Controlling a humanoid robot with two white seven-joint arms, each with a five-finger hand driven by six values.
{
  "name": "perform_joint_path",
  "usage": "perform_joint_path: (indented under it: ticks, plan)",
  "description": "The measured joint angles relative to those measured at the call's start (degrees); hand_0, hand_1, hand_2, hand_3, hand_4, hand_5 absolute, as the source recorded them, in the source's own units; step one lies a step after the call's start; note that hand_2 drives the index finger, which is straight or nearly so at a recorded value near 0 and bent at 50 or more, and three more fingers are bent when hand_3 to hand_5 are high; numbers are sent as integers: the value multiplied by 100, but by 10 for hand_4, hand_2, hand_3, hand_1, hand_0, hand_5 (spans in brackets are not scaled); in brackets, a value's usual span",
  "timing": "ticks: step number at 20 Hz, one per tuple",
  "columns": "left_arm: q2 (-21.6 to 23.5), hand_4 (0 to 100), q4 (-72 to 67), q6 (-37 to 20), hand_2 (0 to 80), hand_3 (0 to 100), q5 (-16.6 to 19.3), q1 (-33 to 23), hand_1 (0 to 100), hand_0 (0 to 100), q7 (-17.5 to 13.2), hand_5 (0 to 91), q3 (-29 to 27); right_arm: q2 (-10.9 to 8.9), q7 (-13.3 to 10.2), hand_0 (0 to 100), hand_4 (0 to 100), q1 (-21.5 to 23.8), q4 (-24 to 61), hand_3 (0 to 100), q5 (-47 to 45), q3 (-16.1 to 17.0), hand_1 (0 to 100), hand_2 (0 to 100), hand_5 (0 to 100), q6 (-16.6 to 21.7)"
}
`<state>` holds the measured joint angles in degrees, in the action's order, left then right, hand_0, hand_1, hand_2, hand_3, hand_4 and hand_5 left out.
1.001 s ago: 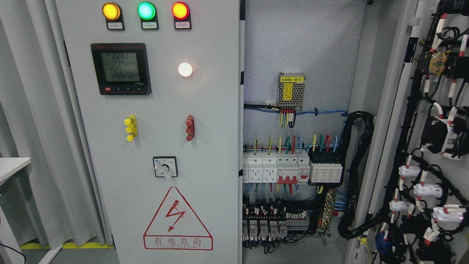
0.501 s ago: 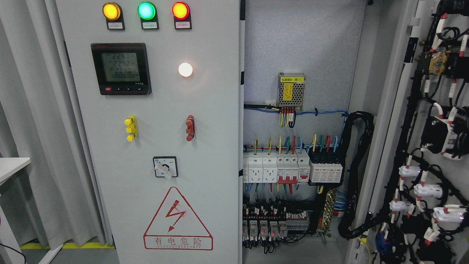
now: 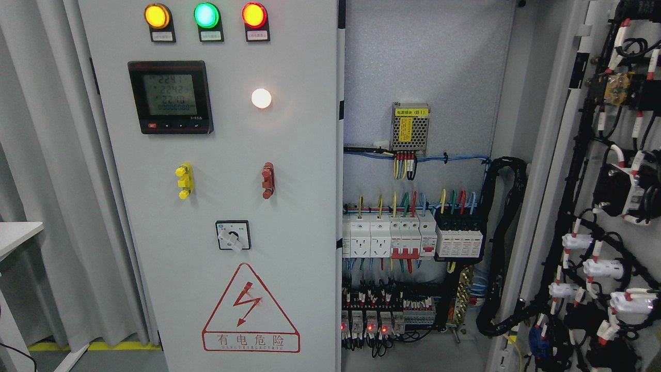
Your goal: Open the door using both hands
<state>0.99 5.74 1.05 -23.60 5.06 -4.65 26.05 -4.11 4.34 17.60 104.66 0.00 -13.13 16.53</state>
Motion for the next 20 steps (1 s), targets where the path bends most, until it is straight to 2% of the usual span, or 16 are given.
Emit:
perform_joint_path:
  ticks: [2,5,12,20]
  plan:
    - [-16,38,-94,-4,27,27,1,-2,0,295,-7,0,-35,70,-15,219,0,-293,208,0,0,46,0,0,0,-70]
    - [-36,38,-210,-28,27,27,2,-3,0,295,-51,0,-79,150,5,219,0,-747,433,0,-23,94,0,0,0,-369]
    - [-66,38,-381,-40,27,27,1,-4,0,295,-76,0,-145,272,36,218,0,-2044,720,0,-554,169,0,0,0,-1797]
    - [-82,38,-480,-55,27,27,-2,-5,0,295,-78,0,-184,343,58,219,0,-3510,675,0,-998,149,0,0,0,-2619]
